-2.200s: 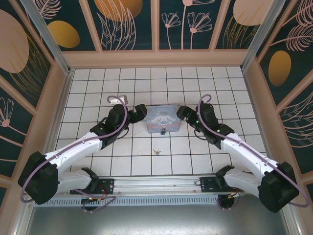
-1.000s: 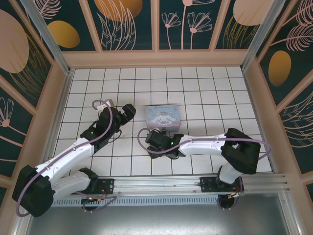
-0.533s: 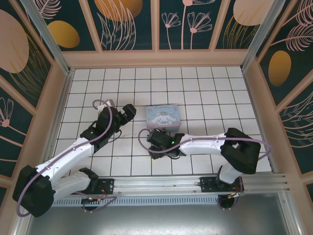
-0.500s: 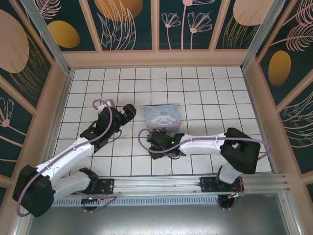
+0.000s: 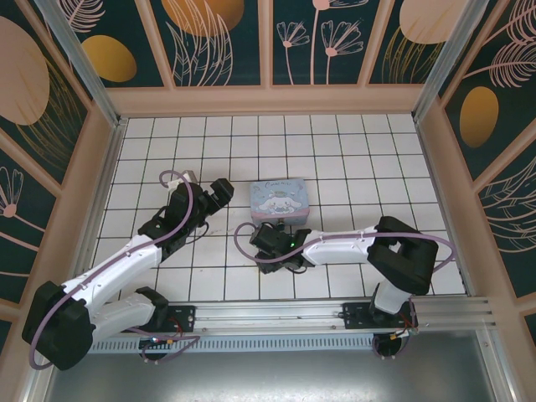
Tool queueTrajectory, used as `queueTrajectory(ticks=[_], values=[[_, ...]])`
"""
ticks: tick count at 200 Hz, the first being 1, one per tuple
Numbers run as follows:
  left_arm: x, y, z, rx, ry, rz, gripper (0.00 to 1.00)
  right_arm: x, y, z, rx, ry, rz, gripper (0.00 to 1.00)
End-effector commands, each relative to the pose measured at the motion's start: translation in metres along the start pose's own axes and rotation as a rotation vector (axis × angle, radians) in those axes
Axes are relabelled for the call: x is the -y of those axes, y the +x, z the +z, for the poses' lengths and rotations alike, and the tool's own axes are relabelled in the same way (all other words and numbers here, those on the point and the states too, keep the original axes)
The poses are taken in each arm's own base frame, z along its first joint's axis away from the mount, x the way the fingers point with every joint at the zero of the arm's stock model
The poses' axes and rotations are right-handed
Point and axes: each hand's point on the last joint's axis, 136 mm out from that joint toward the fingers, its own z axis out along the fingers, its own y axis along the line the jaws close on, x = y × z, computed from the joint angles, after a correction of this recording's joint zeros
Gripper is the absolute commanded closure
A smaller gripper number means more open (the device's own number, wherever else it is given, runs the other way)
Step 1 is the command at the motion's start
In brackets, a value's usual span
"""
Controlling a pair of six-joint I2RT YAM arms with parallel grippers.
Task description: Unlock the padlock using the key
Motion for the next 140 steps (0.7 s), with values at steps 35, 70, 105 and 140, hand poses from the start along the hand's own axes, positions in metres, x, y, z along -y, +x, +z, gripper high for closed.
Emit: queueTrajectory(ticks=[35,70,105,140], values=[[-0.001,-0.001,0.003,0.006,0.008,-0.022,0.01,0.008,0.027,0.009,-0.066,0.081,-0.036,0.55],[-0.001,-0.001,0.003,0.003,0.009,-0.02,0.01,0.008,0.035,0.012,-0.09,0.119,-0.058,0.55],[-0.001,-0.001,0.004,0.003,0.009,-0.021,0.01,0.011,0.042,0.015,-0.103,0.131,-0.052,0.6],[0.001,-0.001,0.004,-0.001,0.012,-0.022,0.01,0.012,0.048,0.017,-0.108,0.115,-0.032,0.72]])
